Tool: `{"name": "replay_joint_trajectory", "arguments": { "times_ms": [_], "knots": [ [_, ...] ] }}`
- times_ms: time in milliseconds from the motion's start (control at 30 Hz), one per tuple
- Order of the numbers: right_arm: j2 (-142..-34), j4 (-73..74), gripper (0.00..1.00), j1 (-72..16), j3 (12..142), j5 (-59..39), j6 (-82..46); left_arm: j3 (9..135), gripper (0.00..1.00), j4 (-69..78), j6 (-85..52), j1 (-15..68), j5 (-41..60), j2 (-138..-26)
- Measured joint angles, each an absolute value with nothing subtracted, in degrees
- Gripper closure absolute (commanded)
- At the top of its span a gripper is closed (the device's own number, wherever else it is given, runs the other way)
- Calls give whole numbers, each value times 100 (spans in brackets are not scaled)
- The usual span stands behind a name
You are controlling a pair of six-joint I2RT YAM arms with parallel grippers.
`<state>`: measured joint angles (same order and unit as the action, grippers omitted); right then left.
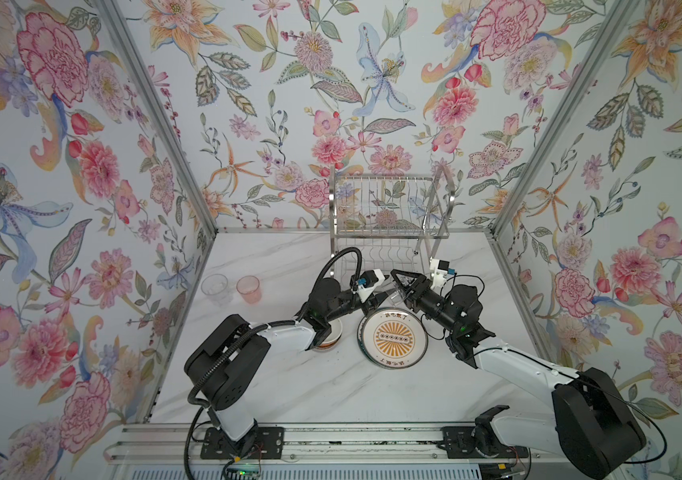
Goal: Unload the mixed dishes from the dish rack
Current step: 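Carry the clear cup toward the left gripper while the left gripper reaches to it, then close the left gripper on the clear cup and open the right gripper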
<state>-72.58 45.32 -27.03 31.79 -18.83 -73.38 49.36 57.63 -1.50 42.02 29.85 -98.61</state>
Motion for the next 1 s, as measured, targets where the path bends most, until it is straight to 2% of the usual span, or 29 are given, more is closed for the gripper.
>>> {"name": "replay_joint_trajectory", "arguments": {
  "times_ms": [133, 233, 400, 567, 700, 733, 1000],
  "knots": [
    [-7258, 4611, 100, -2703, 3173, -1859, -7373, 4971, 78, 5843, -266, 4209, 2987, -9950],
    [-7258, 4665, 87, -2703, 3155, -1852, -7387, 4976, 80, 5885, -309, 4213, 2985, -9968],
    [-7238, 4836, 53, -2689, 3057, -1741, -7406, 4987, 100, 5907, -425, 4228, 3000, -9972],
    [-7076, 4866, 21, -2681, 2985, -1691, -7207, 4987, 100, 6016, -478, 4246, 2961, -9966],
    [-6757, 4613, 4, -2580, 2982, -1688, -6772, 4947, 100, 6001, -475, 4246, 2842, -9920],
    [-6632, 4504, 1, -2530, 2985, -1680, -6576, 4912, 100, 5979, -473, 4246, 2808, -9870],
    [-5778, 3428, 1, -2427, 3183, -1466, -4770, 4556, 100, 5548, -279, 4246, 2403, -8982]
  ]
}}
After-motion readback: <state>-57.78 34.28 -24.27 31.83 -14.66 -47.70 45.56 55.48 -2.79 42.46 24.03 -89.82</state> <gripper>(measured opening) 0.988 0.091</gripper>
